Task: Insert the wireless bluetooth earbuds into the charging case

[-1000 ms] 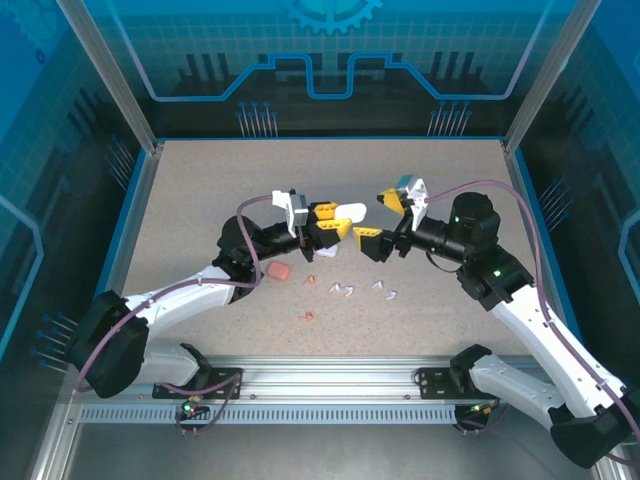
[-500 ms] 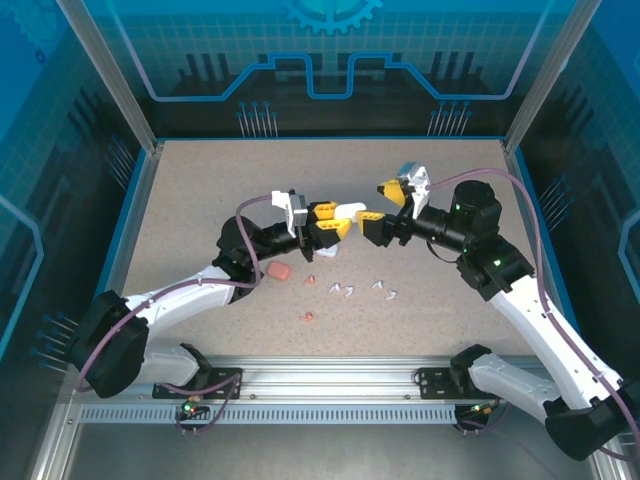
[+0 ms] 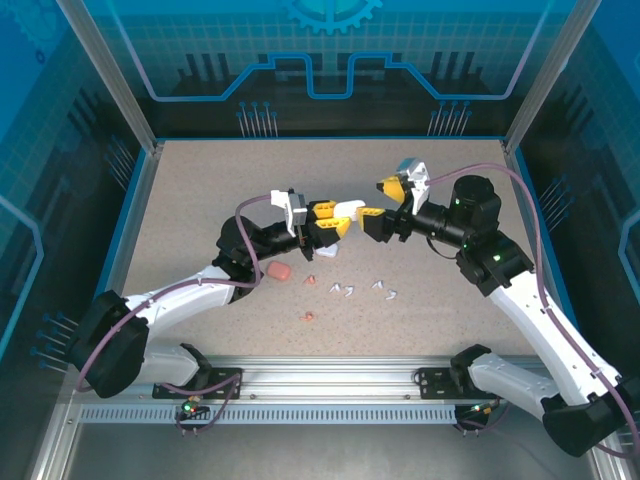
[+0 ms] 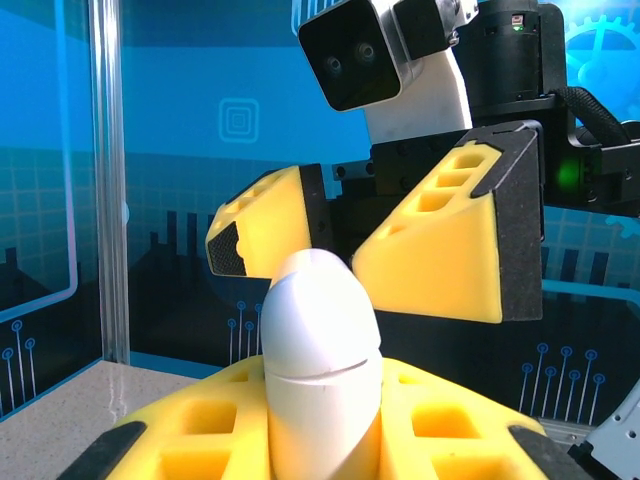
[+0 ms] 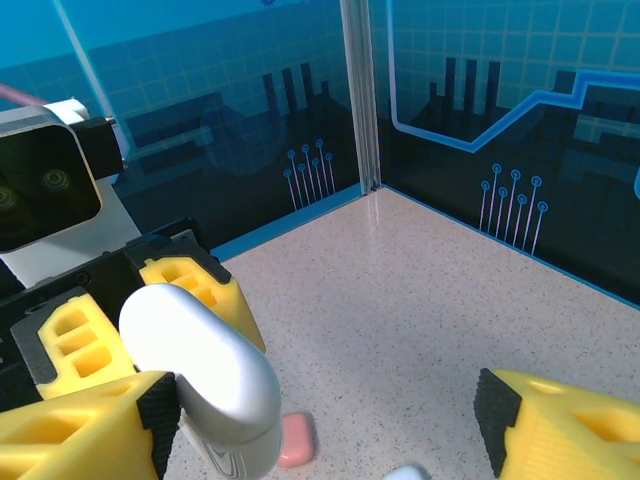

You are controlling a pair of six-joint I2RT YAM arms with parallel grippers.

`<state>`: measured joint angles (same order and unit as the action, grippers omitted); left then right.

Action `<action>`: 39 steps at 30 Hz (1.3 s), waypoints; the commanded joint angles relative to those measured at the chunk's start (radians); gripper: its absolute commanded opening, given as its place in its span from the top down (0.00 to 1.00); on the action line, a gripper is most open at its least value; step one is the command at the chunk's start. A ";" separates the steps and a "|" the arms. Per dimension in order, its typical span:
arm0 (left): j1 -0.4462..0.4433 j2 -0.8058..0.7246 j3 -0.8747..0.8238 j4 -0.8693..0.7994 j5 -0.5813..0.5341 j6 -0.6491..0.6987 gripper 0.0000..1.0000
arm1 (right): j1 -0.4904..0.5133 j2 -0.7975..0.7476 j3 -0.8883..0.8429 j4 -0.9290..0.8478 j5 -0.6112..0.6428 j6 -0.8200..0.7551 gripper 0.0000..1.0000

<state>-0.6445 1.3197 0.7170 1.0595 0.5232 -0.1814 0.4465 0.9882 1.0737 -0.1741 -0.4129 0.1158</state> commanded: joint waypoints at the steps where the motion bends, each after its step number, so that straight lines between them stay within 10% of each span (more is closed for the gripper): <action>1: -0.005 -0.001 -0.007 0.053 0.030 0.011 1.00 | -0.026 0.012 0.035 0.007 0.013 0.004 0.20; 25: -0.006 0.003 -0.014 0.033 0.017 0.042 1.00 | -0.047 0.044 0.121 -0.016 -0.028 0.048 0.18; 39: -0.007 0.087 -0.211 0.340 -0.028 0.164 1.00 | -0.060 -0.056 0.048 -0.450 0.471 0.263 0.18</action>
<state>-0.6445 1.3937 0.5163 1.2537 0.5083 -0.0685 0.4011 0.9325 1.1805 -0.5049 -0.0540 0.2928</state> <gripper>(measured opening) 0.221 0.823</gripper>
